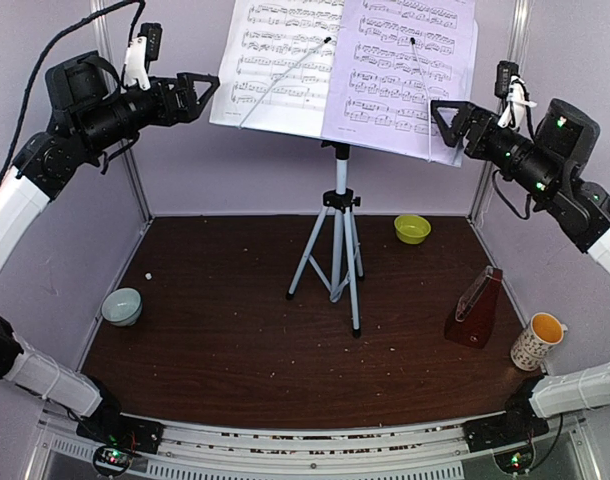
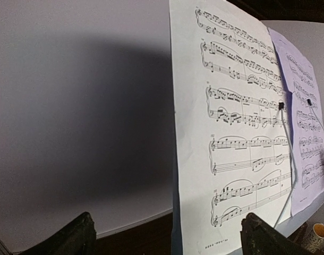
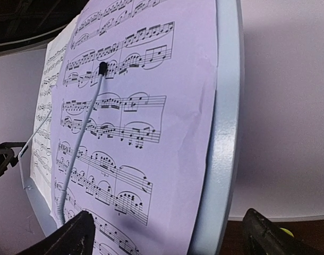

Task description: Set up the instrument practice props

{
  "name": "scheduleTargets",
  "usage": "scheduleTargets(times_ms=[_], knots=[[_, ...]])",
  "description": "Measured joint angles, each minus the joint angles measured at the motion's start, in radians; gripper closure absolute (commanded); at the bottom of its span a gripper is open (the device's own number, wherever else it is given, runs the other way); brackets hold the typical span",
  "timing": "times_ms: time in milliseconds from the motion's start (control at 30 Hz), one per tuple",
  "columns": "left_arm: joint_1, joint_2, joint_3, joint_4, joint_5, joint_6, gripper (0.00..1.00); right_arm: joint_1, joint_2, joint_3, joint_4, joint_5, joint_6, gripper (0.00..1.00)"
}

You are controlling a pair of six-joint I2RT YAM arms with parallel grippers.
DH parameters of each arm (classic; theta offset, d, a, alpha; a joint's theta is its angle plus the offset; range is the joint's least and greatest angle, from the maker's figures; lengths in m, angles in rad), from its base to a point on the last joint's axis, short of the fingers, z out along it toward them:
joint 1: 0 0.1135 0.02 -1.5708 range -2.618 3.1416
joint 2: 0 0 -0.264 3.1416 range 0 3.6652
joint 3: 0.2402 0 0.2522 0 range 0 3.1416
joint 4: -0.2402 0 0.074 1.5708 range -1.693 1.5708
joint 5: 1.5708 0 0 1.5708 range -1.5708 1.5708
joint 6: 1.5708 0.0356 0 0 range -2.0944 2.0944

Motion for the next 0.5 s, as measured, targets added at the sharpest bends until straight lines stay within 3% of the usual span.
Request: scheduleTargets(times_ms=[300, 500], knots=[[0.005, 0.035, 0.0, 0.005, 0.035, -0.012, 0.02, -0.012, 0.041, 0.0, -0.001, -0.011, 0.019, 0.43], [0.007, 0.041, 0.003, 0.018, 0.051, -0.016, 0.02, -0.021, 0.034, 0.0, -0.002, -0.039, 0.015, 0.6]])
